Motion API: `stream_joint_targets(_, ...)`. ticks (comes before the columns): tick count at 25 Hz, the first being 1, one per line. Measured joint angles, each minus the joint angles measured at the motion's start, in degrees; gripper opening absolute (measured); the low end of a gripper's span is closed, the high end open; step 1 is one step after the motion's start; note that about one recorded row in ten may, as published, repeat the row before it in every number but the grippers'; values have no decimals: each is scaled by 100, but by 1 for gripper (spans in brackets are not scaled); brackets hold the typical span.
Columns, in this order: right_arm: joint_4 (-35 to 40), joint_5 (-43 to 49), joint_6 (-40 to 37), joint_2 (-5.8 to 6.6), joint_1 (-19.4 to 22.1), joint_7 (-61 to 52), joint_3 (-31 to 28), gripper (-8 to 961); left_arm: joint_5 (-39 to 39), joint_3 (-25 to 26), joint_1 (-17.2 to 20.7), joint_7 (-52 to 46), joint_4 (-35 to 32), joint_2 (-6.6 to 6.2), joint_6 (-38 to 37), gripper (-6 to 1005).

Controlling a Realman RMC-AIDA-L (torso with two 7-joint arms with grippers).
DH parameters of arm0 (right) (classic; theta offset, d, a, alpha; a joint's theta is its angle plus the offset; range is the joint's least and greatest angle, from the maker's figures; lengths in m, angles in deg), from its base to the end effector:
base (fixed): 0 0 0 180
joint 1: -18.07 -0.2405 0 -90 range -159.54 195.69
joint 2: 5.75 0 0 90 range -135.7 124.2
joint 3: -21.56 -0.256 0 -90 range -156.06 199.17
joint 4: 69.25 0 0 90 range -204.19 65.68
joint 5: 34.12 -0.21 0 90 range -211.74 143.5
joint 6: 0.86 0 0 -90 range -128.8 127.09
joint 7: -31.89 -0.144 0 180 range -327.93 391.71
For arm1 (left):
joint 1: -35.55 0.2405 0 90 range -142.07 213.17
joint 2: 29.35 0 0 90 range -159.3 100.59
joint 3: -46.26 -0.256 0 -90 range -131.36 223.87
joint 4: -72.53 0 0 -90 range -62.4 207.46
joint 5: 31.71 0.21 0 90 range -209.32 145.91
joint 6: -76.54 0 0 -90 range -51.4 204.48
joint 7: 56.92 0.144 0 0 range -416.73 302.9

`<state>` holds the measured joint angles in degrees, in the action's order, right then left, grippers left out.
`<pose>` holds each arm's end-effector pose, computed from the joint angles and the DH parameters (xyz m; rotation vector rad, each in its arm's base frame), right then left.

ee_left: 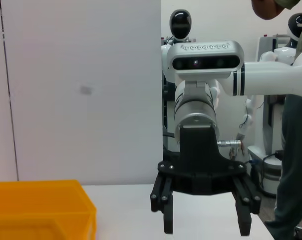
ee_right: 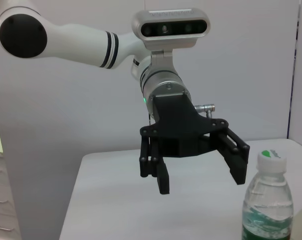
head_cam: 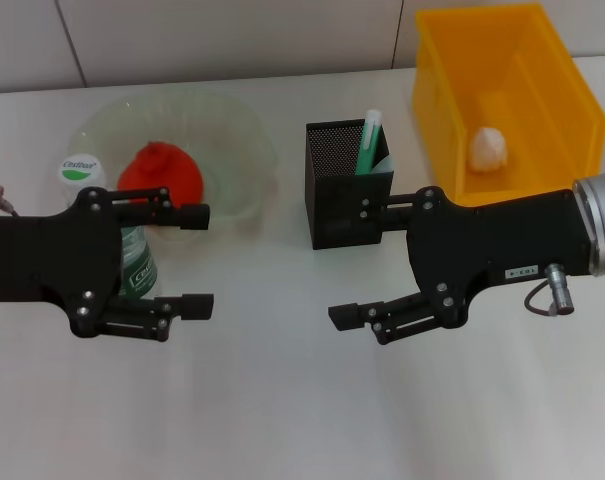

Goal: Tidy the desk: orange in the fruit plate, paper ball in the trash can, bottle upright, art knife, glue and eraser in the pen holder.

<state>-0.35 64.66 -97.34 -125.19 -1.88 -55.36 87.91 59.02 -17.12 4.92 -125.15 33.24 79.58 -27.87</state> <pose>0.1821 0.2949 0.0180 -2.9683 0.0995 0.7079 -0.2164 0.3139 0.0416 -2.9985 0.0326 -0.9143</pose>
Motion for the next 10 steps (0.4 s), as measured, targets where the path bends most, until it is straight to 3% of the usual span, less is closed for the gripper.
stream_joint_targets(10, 10, -48, -11, 0, 1, -1, 0, 802, 129, 19, 56, -14, 0, -30, 5, 814)
